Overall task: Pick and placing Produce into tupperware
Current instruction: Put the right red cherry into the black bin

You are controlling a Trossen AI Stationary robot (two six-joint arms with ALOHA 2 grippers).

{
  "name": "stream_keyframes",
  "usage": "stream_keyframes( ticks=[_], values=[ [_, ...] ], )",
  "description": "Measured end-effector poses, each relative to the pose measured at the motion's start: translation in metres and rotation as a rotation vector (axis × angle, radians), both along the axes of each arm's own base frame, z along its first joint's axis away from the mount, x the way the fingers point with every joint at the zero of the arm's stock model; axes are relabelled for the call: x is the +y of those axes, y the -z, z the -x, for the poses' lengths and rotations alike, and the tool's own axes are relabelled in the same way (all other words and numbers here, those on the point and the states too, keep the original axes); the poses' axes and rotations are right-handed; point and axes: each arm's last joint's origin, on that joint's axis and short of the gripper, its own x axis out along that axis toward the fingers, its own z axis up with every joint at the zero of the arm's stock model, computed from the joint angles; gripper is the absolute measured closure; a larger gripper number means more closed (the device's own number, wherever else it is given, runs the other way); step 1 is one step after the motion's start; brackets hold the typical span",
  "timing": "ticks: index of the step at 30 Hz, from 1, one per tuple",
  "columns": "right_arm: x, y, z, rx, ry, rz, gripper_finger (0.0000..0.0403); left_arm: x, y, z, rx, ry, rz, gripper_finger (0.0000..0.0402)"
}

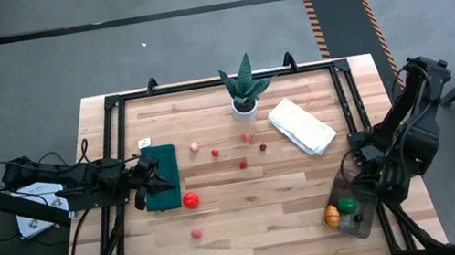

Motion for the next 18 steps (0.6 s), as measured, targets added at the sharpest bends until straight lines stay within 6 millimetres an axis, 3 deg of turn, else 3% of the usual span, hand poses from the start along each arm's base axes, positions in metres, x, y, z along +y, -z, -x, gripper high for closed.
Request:
stream_keyframes(
  ticks=[18],
  values=[
    [-0.038, -0.012, 0.025, -0.016, -0.010, 0.090, 0.0261, 0.001, 0.000, 0.000, 0.003, -0.026, 0.001, 0.0401]
  ],
)
